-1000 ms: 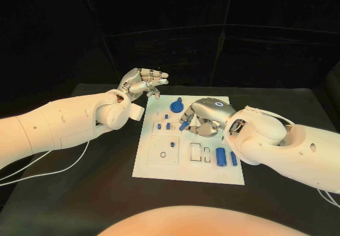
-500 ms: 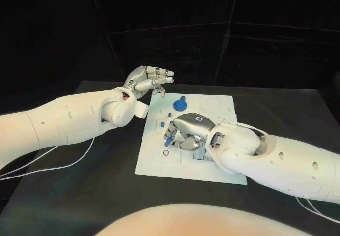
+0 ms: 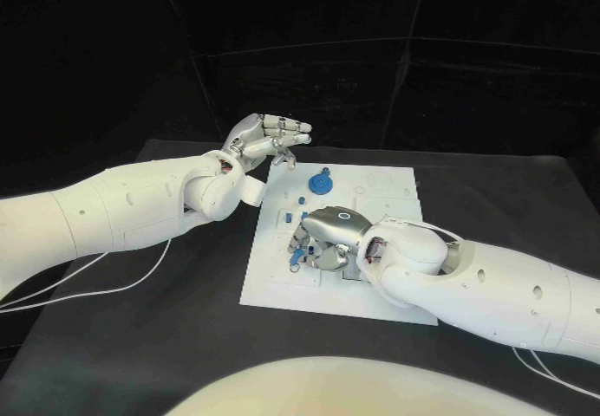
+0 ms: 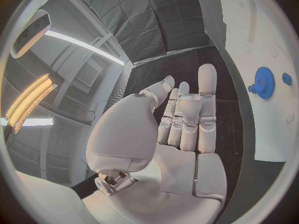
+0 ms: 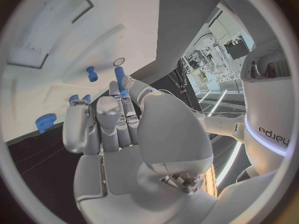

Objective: Assemble the parts on the task board

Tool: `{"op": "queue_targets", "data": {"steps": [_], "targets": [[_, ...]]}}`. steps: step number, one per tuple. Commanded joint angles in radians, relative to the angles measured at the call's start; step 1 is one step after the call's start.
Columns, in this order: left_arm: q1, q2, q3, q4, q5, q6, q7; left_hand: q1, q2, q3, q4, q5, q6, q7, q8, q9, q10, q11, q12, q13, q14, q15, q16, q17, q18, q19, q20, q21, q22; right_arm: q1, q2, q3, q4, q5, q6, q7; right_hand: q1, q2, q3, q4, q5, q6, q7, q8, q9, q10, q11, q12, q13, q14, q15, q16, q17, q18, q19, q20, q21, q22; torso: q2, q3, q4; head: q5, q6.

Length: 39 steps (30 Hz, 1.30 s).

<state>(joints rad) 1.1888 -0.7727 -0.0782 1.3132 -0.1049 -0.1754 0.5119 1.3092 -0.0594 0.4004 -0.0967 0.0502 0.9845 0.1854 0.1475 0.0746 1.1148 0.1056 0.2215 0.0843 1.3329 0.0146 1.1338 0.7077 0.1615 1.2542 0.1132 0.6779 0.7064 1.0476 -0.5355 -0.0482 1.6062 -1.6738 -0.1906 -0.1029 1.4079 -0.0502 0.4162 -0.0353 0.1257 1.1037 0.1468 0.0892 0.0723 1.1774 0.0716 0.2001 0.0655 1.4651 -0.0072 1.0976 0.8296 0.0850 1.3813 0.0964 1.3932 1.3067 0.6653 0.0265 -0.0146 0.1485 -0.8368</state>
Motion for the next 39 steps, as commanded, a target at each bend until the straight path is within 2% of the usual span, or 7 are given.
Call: {"op": "queue_targets", "data": {"steps": [1, 7, 17, 28, 33, 39], "targets": [[0.001, 0.002, 0.001, -0.001, 0.004, 0.012, -0.001, -0.001, 0.009, -0.008, 0.0, 0.0, -0.008, -0.001, 0.006, -0.001, -0.005, -0.001, 0.004, 0.001, -0.004, 0.0, -0.002, -0.001, 0.021, -0.007, -0.001, -0.007, -0.001, -0.001, 0.003, -0.006, -0.002, -0.017, 0.033, 0.0, -0.005, -0.004, 0.005, 0.0, 0.006, 0.006, 0.0, 0.002, 0.0, 0.007, 0.001, -0.003, 0.0, -0.002, -0.003, -0.001, -0.002, -0.016, -0.005, 0.002, -0.003, -0.001, 0.0, -0.0004, 0.0011, 0.0, -0.003], [0.001, 0.001, 0.001, -0.001, 0.004, 0.014, -0.004, -0.002, 0.01, -0.01, 0.0, 0.0, -0.009, -0.001, 0.007, -0.001, -0.006, -0.001, 0.005, 0.001, -0.005, 0.0, -0.002, -0.002, 0.021, -0.006, -0.001, -0.007, -0.002, -0.002, 0.002, -0.011, -0.009, -0.033, 0.041, -0.023, -0.006, -0.004, 0.005, 0.001, 0.006, 0.006, 0.0, 0.002, 0.0, 0.007, 0.001, -0.003, 0.0, -0.002, -0.003, -0.001, -0.002, -0.016, -0.005, 0.002, -0.003, -0.001, 0.0, -0.0007, 0.0002, 0.002, -0.005], [0.001, 0.002, 0.001, -0.002, 0.004, 0.015, -0.005, -0.002, 0.01, -0.01, 0.0, 0.0, -0.009, -0.001, 0.007, -0.001, -0.006, -0.001, 0.005, 0.001, -0.005, 0.0, -0.002, -0.002, 0.021, -0.006, -0.001, -0.007, -0.002, -0.003, 0.009, -0.013, -0.011, -0.041, 0.074, -0.035, -0.009, -0.005, 0.005, 0.002, 0.006, 0.006, 0.0, 0.002, 0.0, 0.008, 0.001, -0.005, 0.0, -0.002, -0.003, 0.0, -0.003, -0.016, -0.006, 0.002, -0.004, -0.002, 0.0, -0.0007, 0.0007, 0.001, -0.004], [0.001, 0.0, 0.001, -0.001, 0.004, 0.016, -0.006, -0.002, 0.01, -0.01, 0.0, 0.0, -0.009, -0.001, 0.007, -0.001, -0.006, -0.001, 0.005, 0.001, -0.005, 0.0, -0.002, -0.002, 0.021, -0.006, -0.001, -0.007, -0.002, -0.004, 0.024, -0.013, -0.012, -0.061, 0.071, -0.058, -0.021, -0.013, 0.003, 0.005, 0.005, -0.001, 0.002, -0.005, -0.002, 0.005, 0.003, -0.016, 0.0, -0.006, -0.001, -0.006, -0.013, -0.014, -0.014, 0.004, -0.01, -0.01, 0.0, -0.0014, 0.0002, 0.004, -0.009], [0.001, 0.0, 0.001, -0.001, 0.004, 0.018, -0.007, -0.002, 0.01, -0.01, 0.0, 0.0, -0.009, -0.001, 0.007, -0.001, -0.006, -0.001, 0.005, 0.001, -0.005, 0.0, -0.002, -0.002, 0.021, -0.006, -0.001, -0.007, -0.002, -0.004, 0.029, -0.014, -0.012, -0.062, 0.07, -0.058, -0.033, -0.022, 0.001, 0.008, 0.009, -0.01, 0.005, -0.012, -0.004, 0.0, 0.007, -0.027, 0.0, -0.008, 0.002, -0.008, -0.017, -0.013, -0.018, 0.006, -0.013, -0.014, -0.001, -0.0009, -0.0004, 0.006, -0.011], [0.001, -0.001, 0.001, -0.001, 0.004, 0.018, -0.008, -0.002, 0.01, -0.01, 0.0, 0.0, -0.009, -0.001, 0.007, -0.001, -0.006, -0.001, 0.005, 0.001, -0.005, 0.0, -0.002, -0.002, 0.021, -0.006, -0.001, -0.007, -0.002, -0.004, 0.031, -0.014, -0.012, -0.061, 0.062, -0.056, -0.05, -0.039, -0.003, 0.015, 0.018, -0.05, 0.021, -0.028, -0.008, -0.033, 0.022, -0.054, -0.003, -0.013, 0.013, -0.015, -0.03, -0.009, -0.03, 0.014, -0.024, -0.029, -0.001, -0.001, 0.0002, 0.006, -0.011]]}}
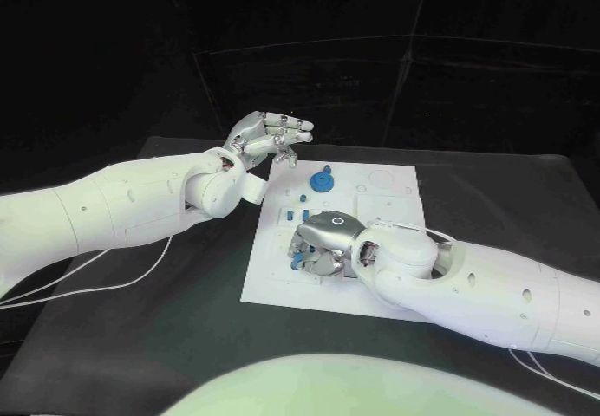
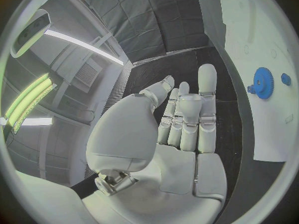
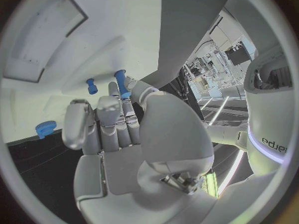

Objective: Assemble the parts on the task board

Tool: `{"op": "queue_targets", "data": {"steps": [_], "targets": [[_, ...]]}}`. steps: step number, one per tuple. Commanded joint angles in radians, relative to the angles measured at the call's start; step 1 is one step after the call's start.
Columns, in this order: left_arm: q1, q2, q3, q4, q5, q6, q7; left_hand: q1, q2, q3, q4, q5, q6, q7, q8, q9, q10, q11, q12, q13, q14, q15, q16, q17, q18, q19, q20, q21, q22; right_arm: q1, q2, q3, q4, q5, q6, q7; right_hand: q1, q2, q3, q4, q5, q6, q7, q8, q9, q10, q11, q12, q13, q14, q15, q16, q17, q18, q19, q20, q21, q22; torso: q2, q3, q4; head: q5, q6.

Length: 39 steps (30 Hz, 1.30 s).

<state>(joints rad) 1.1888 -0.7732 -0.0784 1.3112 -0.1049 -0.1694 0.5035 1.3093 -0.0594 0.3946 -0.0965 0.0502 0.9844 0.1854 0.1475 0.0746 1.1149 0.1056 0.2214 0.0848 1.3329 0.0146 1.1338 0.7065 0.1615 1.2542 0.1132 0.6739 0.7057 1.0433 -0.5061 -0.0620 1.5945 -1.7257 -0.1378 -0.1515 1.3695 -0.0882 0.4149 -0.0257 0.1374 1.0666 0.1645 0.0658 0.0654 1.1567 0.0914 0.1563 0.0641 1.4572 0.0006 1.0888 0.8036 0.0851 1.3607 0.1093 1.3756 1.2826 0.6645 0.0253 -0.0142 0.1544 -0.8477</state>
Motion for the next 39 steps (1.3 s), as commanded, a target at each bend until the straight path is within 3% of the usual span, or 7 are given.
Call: {"op": "queue_targets", "data": {"steps": [1, 10, 14, 21, 27, 39], "targets": [[0.001, 0.0, 0.001, 0.001, 0.004, 0.012, 0.0, -0.002, 0.01, -0.004, 0.0, 0.0, -0.009, -0.001, 0.007, -0.001, -0.006, -0.001, 0.005, 0.001, -0.005, 0.0, -0.002, -0.001, 0.021, -0.006, -0.001, -0.003, -0.001, 0.0, 0.002, 0.0, -0.001, -0.007, 0.007, -0.007, -0.014, -0.004, -0.002, 0.007, 0.007, -0.02, 0.005, -0.005, -0.002, -0.019, 0.005, -0.015, -0.001, -0.006, 0.007, -0.007, -0.006, -0.009, -0.012, 0.003, -0.008, -0.006, 0.0, 0.0001, -0.0004, 0.0, -0.001], [0.001, 0.0, 0.001, 0.001, 0.004, 0.014, -0.001, -0.002, 0.01, -0.004, 0.0, 0.0, -0.009, -0.001, 0.007, -0.001, -0.006, -0.001, 0.005, 0.001, -0.005, 0.0, -0.002, -0.001, 0.021, -0.006, -0.001, -0.003, -0.001, 0.0, 0.005, -0.001, 0.0, 0.008, -0.001, -0.002, -0.023, -0.017, -0.006, 0.011, 0.008, -0.07, 0.009, -0.006, -0.002, -0.037, 0.011, -0.028, 0.0, -0.01, 0.014, -0.012, -0.017, -0.006, -0.02, 0.011, -0.016, -0.016, 0.0, 0.0003, -0.0002, 0.0, -0.001], [0.001, -0.001, 0.001, 0.001, 0.004, 0.015, -0.002, -0.002, 0.01, -0.004, 0.0, 0.0, -0.009, -0.001, 0.007, -0.001, -0.006, -0.001, 0.005, 0.001, -0.005, 0.0, -0.002, -0.001, 0.021, -0.006, -0.001, -0.003, -0.001, 0.0, 0.005, -0.001, 0.001, 0.018, -0.01, 0.001, -0.032, -0.03, -0.018, 0.016, 0.011, -0.121, 0.012, -0.006, -0.003, -0.059, 0.017, -0.039, 0.0, -0.012, 0.018, -0.014, -0.023, -0.003, -0.028, 0.015, -0.024, -0.026, 0.0, 0.0002, -0.0004, 0.001, -0.001], [0.001, -0.001, 0.001, 0.001, 0.004, 0.016, -0.003, -0.002, 0.01, -0.006, 0.0, 0.0, -0.011, -0.001, 0.008, -0.001, -0.008, 0.0, 0.007, 0.001, -0.006, 0.0, -0.002, -0.003, 0.021, -0.006, -0.001, -0.004, -0.002, 0.0, 0.004, -0.001, 0.006, 0.032, -0.022, 0.006, -0.04, -0.036, -0.043, 0.024, 0.01, -0.163, 0.007, -0.004, -0.001, -0.049, 0.01, -0.031, 0.002, -0.012, 0.014, -0.011, -0.024, -0.003, -0.027, 0.014, -0.024, -0.025, 0.0, 0.0007, -0.0001, 0.001, -0.002], [0.001, -0.002, 0.001, 0.001, 0.004, 0.016, -0.004, -0.002, 0.01, -0.006, 0.0, 0.0, -0.011, -0.001, 0.008, -0.001, -0.008, 0.0, 0.007, 0.001, -0.006, 0.0, -0.002, -0.003, 0.021, -0.006, -0.001, -0.004, -0.002, 0.0, 0.002, -0.001, 0.013, 0.04, -0.023, 0.008, -0.053, -0.046, -0.076, 0.035, 0.007, -0.177, 0.006, -0.002, 0.001, -0.052, 0.008, -0.029, 0.002, -0.013, 0.012, -0.013, -0.028, -0.003, -0.027, 0.012, -0.025, -0.027, 0.001, 0.0005, -0.0009, 0.0, -0.003], [0.001, -0.002, 0.001, 0.001, 0.004, 0.017, -0.004, -0.002, 0.01, -0.006, 0.0, 0.0, -0.011, -0.001, 0.008, -0.001, -0.008, 0.0, 0.007, 0.001, -0.006, 0.0, -0.002, -0.003, 0.021, -0.006, -0.001, -0.004, -0.002, -0.004, -0.008, -0.001, 0.023, 0.043, -0.053, 0.0, -0.048, -0.04, -0.1, 0.039, 0.01, -0.176, 0.005, 0.002, 0.003, -0.056, 0.009, -0.027, 0.002, -0.018, 0.012, -0.025, -0.048, 0.001, -0.04, 0.011, -0.039, -0.044, 0.0, 0.0004, -0.0007, -0.005, -0.002]]}}
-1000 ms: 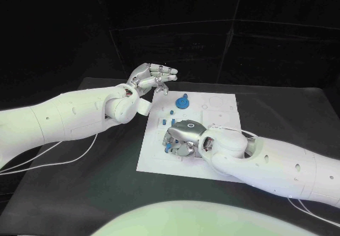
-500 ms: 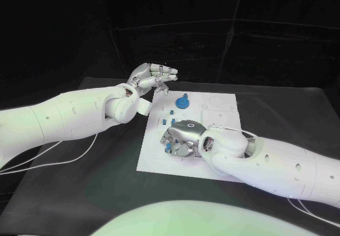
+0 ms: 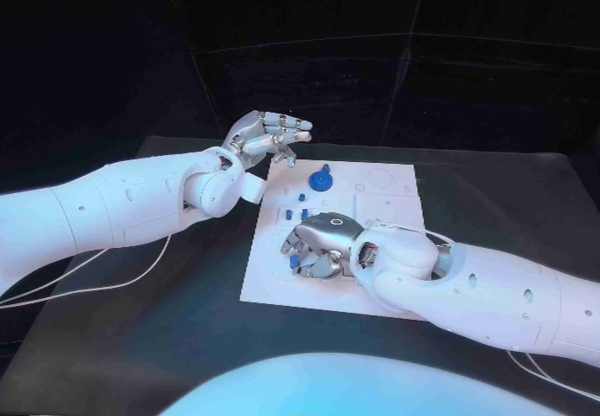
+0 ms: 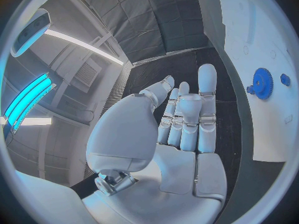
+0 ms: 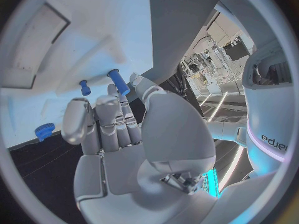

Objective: Assemble the parts on the task board

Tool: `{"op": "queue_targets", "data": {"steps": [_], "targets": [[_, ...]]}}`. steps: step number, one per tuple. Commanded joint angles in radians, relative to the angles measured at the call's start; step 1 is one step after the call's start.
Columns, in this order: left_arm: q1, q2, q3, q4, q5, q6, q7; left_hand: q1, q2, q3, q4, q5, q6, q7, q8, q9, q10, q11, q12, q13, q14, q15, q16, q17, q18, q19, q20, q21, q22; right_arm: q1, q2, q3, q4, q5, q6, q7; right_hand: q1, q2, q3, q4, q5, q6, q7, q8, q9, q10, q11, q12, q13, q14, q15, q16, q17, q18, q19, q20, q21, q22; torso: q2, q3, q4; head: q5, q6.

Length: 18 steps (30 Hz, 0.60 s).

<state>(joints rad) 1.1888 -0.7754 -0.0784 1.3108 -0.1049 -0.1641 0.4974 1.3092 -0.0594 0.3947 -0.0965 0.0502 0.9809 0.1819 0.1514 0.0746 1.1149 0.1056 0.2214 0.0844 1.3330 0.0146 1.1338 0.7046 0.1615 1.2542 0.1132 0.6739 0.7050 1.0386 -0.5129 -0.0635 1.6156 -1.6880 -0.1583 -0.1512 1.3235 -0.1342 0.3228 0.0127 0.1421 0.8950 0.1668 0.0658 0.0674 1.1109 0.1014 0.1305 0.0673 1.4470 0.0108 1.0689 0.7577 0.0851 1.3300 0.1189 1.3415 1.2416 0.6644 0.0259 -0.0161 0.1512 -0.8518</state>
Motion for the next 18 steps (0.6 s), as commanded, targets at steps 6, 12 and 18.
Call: {"op": "queue_targets", "data": {"steps": [6, 12, 18], "targets": [[0.001, -0.001, 0.001, 0.001, 0.004, 0.012, 0.001, -0.002, 0.01, -0.006, 0.0, 0.0, -0.007, 0.003, 0.004, -0.001, -0.008, 0.0, 0.007, 0.002, -0.006, 0.0, -0.002, -0.001, 0.021, -0.006, -0.001, -0.004, -0.001, 0.0, -0.003, 0.0, 0.001, 0.006, -0.045, -0.006, 0.004, 0.01, -0.016, 0.0, 0.008, -0.002, 0.005, 0.003, 0.002, -0.021, 0.002, -0.004, -0.002, -0.009, 0.004, -0.009, -0.007, 0.003, -0.016, 0.002, -0.012, -0.012, 0.0, 0.0002, 0.0016, -0.002, 0.003], [0.001, -0.001, 0.001, 0.001, 0.004, 0.014, -0.001, -0.002, 0.01, -0.006, 0.0, 0.0, -0.007, 0.003, 0.004, -0.001, -0.008, 0.0, 0.007, 0.002, -0.006, 0.0, -0.002, -0.001, 0.021, -0.006, -0.001, -0.004, -0.001, 0.0, -0.012, 0.0, 0.001, 0.0, -0.079, -0.016, 0.01, 0.014, -0.037, 0.001, 0.011, -0.002, 0.009, 0.002, 0.002, -0.053, 0.009, -0.012, -0.003, -0.019, 0.009, -0.03, -0.037, 0.01, -0.039, 0.007, -0.036, -0.043, 0.0, 0.0003, 0.001, -0.002, 0.004], [0.001, -0.002, 0.001, 0.001, 0.004, 0.015, -0.001, -0.002, 0.01, -0.006, 0.0, 0.0, -0.007, 0.003, 0.004, -0.001, -0.008, 0.0, 0.007, 0.002, -0.006, 0.0, -0.002, -0.001, 0.021, -0.006, -0.001, -0.004, -0.001, 0.001, -0.053, 0.001, 0.027, 0.002, -0.145, -0.007, 0.017, 0.019, -0.071, 0.002, 0.011, -0.005, 0.016, 0.002, 0.001, -0.09, 0.016, -0.009, -0.002, -0.038, 0.016, -0.07, -0.093, 0.019, -0.07, 0.013, -0.069, -0.083, -0.001, 0.0004, 0.0002, -0.003, 0.007]]}}
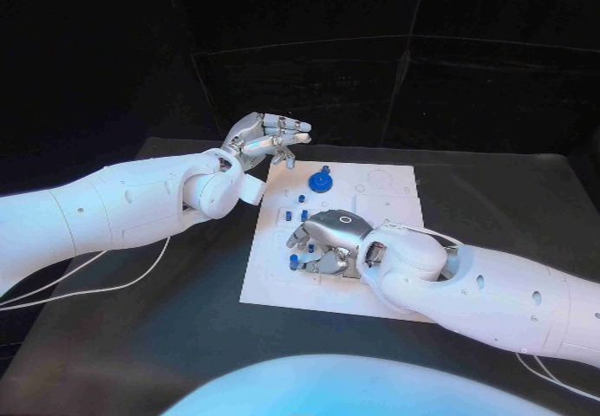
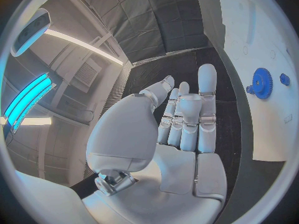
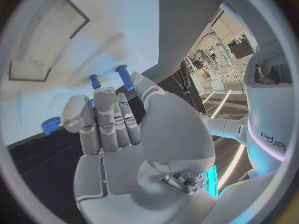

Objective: Assemble the parts on the task board

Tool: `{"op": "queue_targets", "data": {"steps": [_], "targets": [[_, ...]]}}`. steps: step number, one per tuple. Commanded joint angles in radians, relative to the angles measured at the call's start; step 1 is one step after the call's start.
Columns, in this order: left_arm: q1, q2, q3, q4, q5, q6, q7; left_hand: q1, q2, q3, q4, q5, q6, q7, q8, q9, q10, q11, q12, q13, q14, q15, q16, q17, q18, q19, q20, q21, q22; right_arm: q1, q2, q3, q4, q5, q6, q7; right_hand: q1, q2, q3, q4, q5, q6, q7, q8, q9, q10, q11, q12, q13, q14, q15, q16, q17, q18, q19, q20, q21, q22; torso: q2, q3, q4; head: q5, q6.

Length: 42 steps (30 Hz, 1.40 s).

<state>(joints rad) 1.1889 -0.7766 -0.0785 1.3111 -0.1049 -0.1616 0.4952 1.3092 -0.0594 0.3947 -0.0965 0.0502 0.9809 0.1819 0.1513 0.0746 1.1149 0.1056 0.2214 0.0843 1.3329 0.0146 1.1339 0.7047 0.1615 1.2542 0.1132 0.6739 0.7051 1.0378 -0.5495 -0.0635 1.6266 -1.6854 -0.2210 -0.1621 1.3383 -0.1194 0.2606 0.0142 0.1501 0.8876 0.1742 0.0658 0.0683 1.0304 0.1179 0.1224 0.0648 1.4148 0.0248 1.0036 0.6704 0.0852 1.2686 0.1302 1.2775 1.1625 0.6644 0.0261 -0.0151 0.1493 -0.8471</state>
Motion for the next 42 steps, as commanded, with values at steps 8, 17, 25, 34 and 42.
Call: {"op": "queue_targets", "data": {"steps": [8, 17, 25, 34, 42], "targets": [[0.001, -0.005, 0.001, 0.002, 0.004, 0.011, 0.001, -0.002, 0.01, -0.006, 0.0, 0.0, -0.007, 0.003, 0.004, -0.001, -0.008, 0.0, 0.007, 0.002, -0.006, 0.0, -0.002, -0.001, 0.021, -0.006, -0.001, -0.004, -0.001, 0.044, -0.169, 0.005, 0.121, 0.212, -0.181, 0.001, -0.009, 0.025, -0.049, 0.028, 0.005, 0.038, -0.003, 0.015, 0.005, 0.091, -0.019, 0.073, 0.017, 0.012, -0.01, 0.013, 0.017, 0.009, 0.032, -0.004, 0.026, 0.04, -0.003, -0.0009, -0.0024, -0.039, 0.025], [0.001, -0.015, 0.0, 0.006, 0.004, 0.007, 0.002, -0.002, 0.01, -0.006, 0.0, 0.0, -0.007, 0.003, 0.004, -0.001, -0.008, 0.0, 0.007, 0.002, -0.006, 0.0, -0.002, -0.001, 0.021, -0.006, -0.001, -0.004, -0.001, 0.096, -0.411, 0.005, 0.22, 0.427, -0.169, -0.195, -0.069, 0.028, -0.195, 0.144, 0.105, 0.111, -0.054, 0.114, 0.03, 0.268, -0.094, 0.395, 0.286, 0.069, -0.077, 0.197, 0.248, -0.035, 0.172, -0.075, 0.17, 0.227, -0.011, -0.0069, -0.0197, -0.11, 0.052], [0.001, -0.016, 0.0, 0.009, 0.004, 0.007, 0.004, -0.002, 0.01, -0.006, 0.0, 0.0, -0.007, 0.003, 0.004, -0.001, -0.008, 0.0, 0.007, 0.002, -0.006, 0.0, -0.002, -0.001, 0.021, -0.006, -0.001, -0.004, -0.001, 0.084, -0.507, 0.004, 0.258, 0.341, -0.12, -0.312, -0.083, 0.045, -0.343, 0.263, 0.072, 0.096, -0.074, 0.241, 0.073, 0.302, -0.102, 0.851, 0.817, 0.084, -0.074, 0.3, 0.398, -0.05, 0.206, -0.071, 0.207, 0.282, -0.013, -0.0052, -0.0296, -0.164, 0.065], [0.001, -0.019, -0.002, 0.011, 0.004, 0.008, 0.005, -0.002, 0.01, -0.006, 0.0, 0.0, -0.007, 0.003, 0.004, -0.001, -0.008, 0.0, 0.007, 0.002, -0.006, 0.0, -0.002, -0.001, 0.021, -0.006, -0.001, -0.004, -0.001, 0.035, -0.517, 0.003, 0.261, 0.229, -0.081, -0.396, -0.14, 0.051, -0.415, 0.278, 0.077, 0.07, -0.076, 0.293, 0.101, 0.321, -0.1, 0.966, 0.97, 0.089, -0.076, 0.344, 0.467, -0.057, 0.224, -0.069, 0.224, 0.307, -0.012, -0.0051, -0.0309, -0.188, 0.068], [0.001, -0.022, -0.004, 0.013, 0.004, 0.009, 0.006, -0.005, 0.013, -0.012, 0.003, 0.0, -0.01, 0.003, 0.007, -0.001, -0.011, 0.0, 0.011, 0.002, -0.008, 0.001, -0.001, -0.004, 0.02, -0.006, 0.0, -0.007, -0.003, 0.003, -0.482, 0.003, 0.25, 0.184, -0.058, -0.409, -0.164, 0.052, -0.432, 0.278, 0.082, 0.062, -0.076, 0.311, 0.111, 0.32, -0.1, 0.976, 0.991, 0.088, -0.076, 0.348, 0.475, -0.057, 0.224, -0.068, 0.225, 0.308, -0.012, -0.0067, -0.0304, -0.186, 0.062]]}}
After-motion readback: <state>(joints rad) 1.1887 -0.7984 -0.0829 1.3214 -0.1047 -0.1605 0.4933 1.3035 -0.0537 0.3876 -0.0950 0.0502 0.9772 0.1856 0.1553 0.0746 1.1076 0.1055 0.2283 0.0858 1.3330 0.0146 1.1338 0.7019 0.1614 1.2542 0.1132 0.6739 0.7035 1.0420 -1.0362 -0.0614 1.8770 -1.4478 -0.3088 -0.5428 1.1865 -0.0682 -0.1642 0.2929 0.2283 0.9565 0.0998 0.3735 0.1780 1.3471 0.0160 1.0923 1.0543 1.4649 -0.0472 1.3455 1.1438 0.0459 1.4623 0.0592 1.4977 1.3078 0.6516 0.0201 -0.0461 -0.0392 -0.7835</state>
